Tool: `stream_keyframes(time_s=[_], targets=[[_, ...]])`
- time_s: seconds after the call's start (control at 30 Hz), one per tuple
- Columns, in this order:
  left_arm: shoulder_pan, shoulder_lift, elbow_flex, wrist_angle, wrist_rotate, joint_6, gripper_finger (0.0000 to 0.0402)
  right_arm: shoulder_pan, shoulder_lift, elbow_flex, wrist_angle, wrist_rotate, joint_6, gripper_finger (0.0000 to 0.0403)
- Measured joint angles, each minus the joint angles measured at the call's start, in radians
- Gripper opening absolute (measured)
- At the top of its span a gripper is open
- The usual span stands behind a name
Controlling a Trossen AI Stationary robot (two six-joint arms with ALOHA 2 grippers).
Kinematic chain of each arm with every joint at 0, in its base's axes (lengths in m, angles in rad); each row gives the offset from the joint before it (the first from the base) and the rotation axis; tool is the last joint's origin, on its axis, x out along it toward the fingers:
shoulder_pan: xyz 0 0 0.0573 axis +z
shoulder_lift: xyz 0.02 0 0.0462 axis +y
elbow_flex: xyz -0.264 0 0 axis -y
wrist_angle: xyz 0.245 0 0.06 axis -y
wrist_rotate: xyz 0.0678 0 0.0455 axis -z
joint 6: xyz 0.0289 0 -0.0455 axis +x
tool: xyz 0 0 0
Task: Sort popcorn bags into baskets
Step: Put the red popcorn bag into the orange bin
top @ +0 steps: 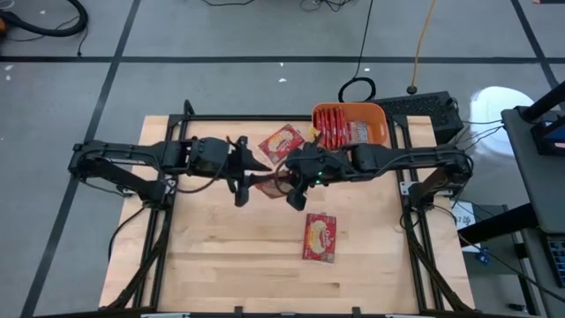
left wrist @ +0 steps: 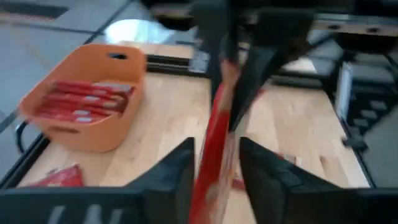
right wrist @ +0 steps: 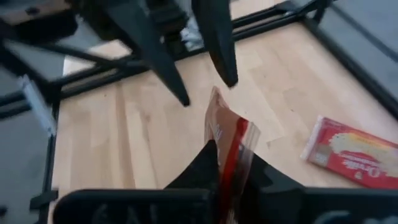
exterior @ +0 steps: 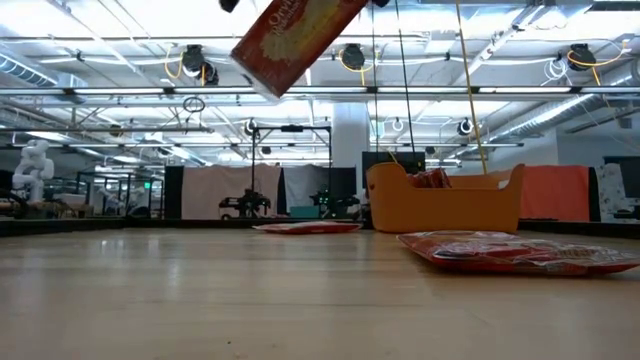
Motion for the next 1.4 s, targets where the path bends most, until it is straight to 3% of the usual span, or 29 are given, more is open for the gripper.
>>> stream_keyframes(time_s=[0.17,0.3,0.57,0.77,0.87,1.03,1.23,1.33,1.4], targets=[[0.015,-0.079,0.0,-0.022,-0.132,-0.166,0.0196,-0.017,-0.07,-0.002,-0.032,0.085,0.043,0.001],[0.043,-0.133,0.0,-0.03,-0.188,-0.335,0.0222,-0.033,-0.149,-0.001,-0.023,0.193,0.078,0.0006],[0.06,-0.13,0.0,0.077,-0.181,-0.528,0.021,-0.034,-0.275,-0.001,0.085,0.411,0.132,0.0006],[0.06,-0.03,0.0,0.404,-0.142,-0.573,0.0189,-0.03,-0.314,-0.07,0.269,0.476,0.135,0.0006],[0.06,0.039,0.0,0.582,-0.114,-0.597,0.0185,-0.016,-0.342,-0.17,0.459,0.482,0.135,0.0006],[0.051,0.142,-0.001,0.837,-0.069,-0.645,0.0184,0.013,-0.409,-0.395,0.933,0.557,0.13,0.0006],[0.037,0.243,-0.001,1.097,-0.073,-0.672,0.0184,0.022,-0.424,-0.666,1.553,0.558,0.126,0.0006],[0.039,0.292,-0.001,1.243,-0.115,-0.673,0.019,0.036,-0.42,-0.765,1.76,0.578,0.157,0.0006],[0.048,0.311,-0.001,1.248,-0.143,-0.687,0.0201,0.058,-0.412,-0.808,1.863,0.622,0.144,0.0006]])
